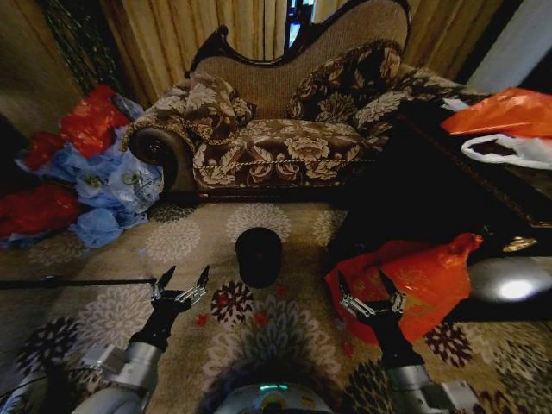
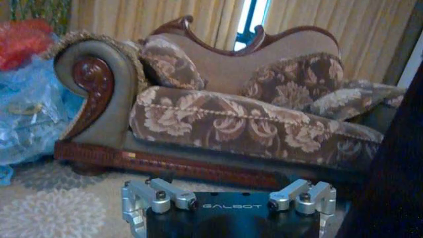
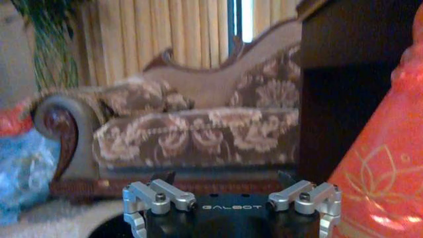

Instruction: Place a garbage bag over the trash bin.

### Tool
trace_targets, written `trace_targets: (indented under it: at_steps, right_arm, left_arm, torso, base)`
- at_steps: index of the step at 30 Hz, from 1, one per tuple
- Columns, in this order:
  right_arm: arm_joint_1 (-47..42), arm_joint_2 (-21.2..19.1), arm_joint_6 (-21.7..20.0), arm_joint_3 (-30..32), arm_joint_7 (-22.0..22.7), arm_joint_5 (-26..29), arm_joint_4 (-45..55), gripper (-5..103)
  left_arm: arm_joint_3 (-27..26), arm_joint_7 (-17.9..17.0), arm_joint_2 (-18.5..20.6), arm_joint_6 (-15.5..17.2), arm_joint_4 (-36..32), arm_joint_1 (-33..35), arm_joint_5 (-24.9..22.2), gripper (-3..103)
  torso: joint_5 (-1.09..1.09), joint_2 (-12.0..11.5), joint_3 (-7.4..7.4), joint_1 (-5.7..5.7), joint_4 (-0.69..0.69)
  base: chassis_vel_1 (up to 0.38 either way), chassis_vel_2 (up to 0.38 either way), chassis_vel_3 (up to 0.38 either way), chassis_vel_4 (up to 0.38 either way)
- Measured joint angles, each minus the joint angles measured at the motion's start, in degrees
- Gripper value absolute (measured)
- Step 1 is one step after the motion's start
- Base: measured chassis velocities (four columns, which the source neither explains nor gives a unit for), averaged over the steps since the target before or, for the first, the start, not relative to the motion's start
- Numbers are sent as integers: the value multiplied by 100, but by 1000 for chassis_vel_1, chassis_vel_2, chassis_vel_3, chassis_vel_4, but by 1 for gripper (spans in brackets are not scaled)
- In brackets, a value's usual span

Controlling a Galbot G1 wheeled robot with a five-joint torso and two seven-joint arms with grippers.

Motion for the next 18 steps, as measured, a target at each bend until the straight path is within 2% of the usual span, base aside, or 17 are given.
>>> trace_targets:
  at_steps: [2,3,4,7,8,10,13,15,17,18]
  right_arm:
    - [117,-86,-414,120,21,71,2,100]
    - [199,-151,-730,211,37,126,2,100]
    - [199,-151,-730,211,37,126,2,100]
    - [337,-256,-1237,357,60,213,5,100]
    - [337,-256,-1237,357,60,213,5,100]
    - [411,-311,-1499,434,74,258,5,100]
    - [401,-298,-1443,400,118,178,6,100]
    - [413,-124,-1151,148,269,-61,9,100]
    - [462,-66,-999,109,298,-114,10,100]
    - [484,-14,-760,97,276,-119,10,100]
  left_arm:
    - [91,-48,-211,-4,1,-158,228,100]
    - [122,-81,-158,-28,0,-261,162,100]
    - [122,-81,-158,-28,0,-261,162,100]
    - [169,32,-86,-1,0,-362,-180,100]
    - [169,32,-86,-1,0,-362,-180,100]
    - [149,224,-64,138,-1,-353,-65,100]
    - [81,289,-32,240,-1,-130,-59,100]
    - [6,415,-39,238,0,244,-31,100]
    - [4,382,-50,204,0,412,39,100]
    - [3,335,-68,121,0,526,88,100]
  torso:
    - [1,0,0,0,4]
    - [0,0,0,0,-2]
    - [0,0,0,0,-2]
    - [-1,0,0,0,-1]
    - [-1,0,0,0,-1]
    - [0,0,0,0,-1]
    - [-3,0,0,0,0]
    - [3,0,0,0,-3]
    - [0,0,0,0,1]
    - [-2,0,0,0,1]
  base:
    - [0,0,0,0]
    - [0,0,0,0]
    - [0,0,0,0]
    - [0,0,0,0]
    - [0,0,0,0]
    - [0,0,0,0]
    - [0,0,0,0]
    - [0,0,0,0]
    - [0,0,0,0]
    - [0,0,0,0]
